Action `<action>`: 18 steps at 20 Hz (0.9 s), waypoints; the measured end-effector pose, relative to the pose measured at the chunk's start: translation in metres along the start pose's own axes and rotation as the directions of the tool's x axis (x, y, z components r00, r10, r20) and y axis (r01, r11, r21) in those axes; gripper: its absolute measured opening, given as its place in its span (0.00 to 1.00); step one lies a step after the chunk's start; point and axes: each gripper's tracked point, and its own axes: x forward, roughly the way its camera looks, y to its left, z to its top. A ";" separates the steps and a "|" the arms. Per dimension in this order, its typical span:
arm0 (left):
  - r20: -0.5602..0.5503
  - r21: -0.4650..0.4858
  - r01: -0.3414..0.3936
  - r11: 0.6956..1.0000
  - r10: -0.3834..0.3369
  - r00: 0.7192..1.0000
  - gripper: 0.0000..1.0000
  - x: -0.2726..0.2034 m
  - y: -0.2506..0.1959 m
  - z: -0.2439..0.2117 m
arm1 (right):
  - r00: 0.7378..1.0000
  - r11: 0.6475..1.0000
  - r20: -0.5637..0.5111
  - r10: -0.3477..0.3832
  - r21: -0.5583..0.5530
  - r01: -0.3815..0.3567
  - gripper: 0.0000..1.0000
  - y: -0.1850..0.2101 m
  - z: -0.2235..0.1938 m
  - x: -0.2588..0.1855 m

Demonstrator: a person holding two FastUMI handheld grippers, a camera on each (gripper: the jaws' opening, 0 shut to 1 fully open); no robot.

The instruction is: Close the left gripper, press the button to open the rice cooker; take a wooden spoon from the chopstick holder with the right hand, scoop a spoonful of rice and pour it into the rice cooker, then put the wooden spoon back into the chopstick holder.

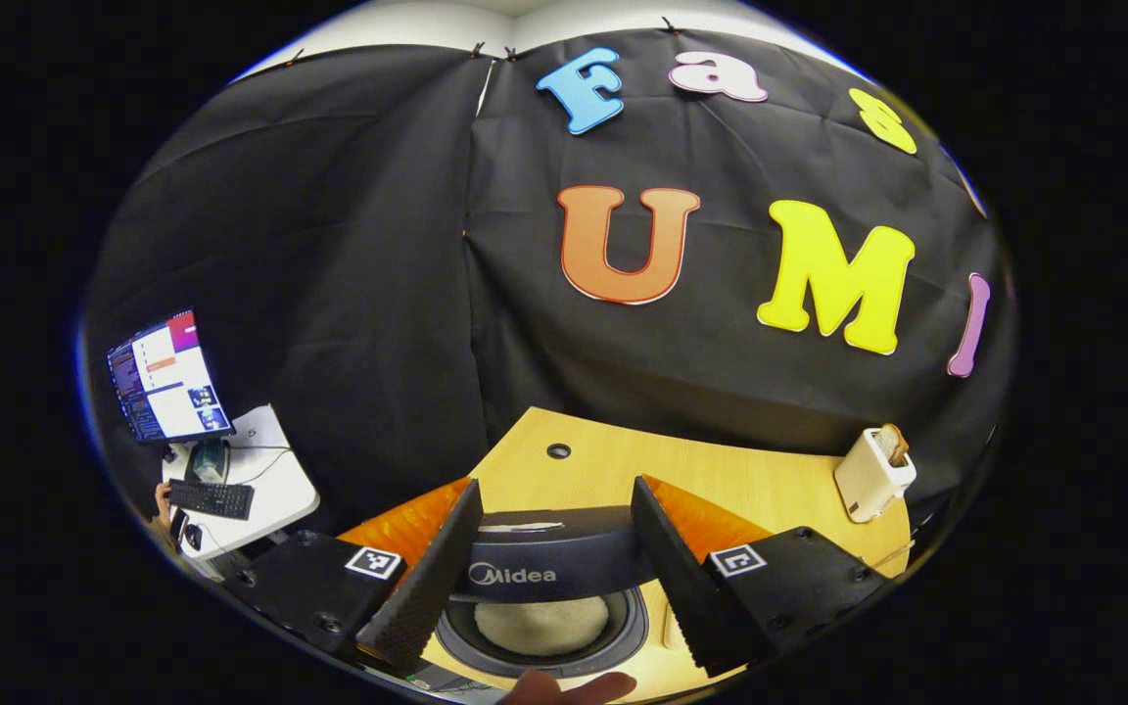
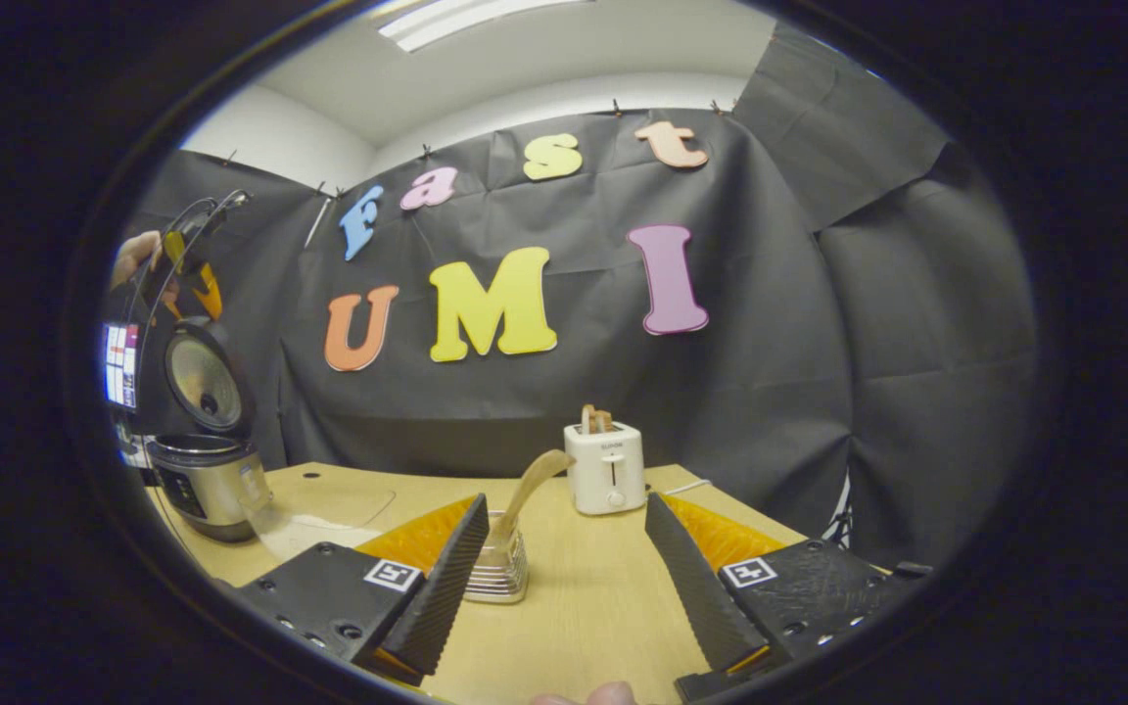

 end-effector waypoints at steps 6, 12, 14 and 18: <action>-0.001 -0.004 -0.005 1.000 0.005 1.000 0.98 -0.020 -0.005 -0.048 | 0.999 0.999 0.002 0.040 0.000 -0.040 0.95 0.018 0.000 -0.002; -0.033 -0.080 0.016 0.997 -0.019 0.999 0.98 -0.025 -0.011 -0.103 | 0.996 0.996 0.008 0.091 0.021 -0.091 0.91 0.039 -0.004 -0.010; -0.043 -0.080 0.011 0.997 -0.014 0.999 0.98 -0.025 -0.011 -0.120 | 0.994 0.994 -0.004 0.107 0.027 -0.107 0.95 0.045 -0.009 -0.011; -0.025 -0.073 0.011 0.997 -0.013 1.000 0.98 -0.024 -0.013 -0.140 | 0.993 0.993 -0.005 0.114 0.013 -0.114 0.95 0.049 -0.010 -0.013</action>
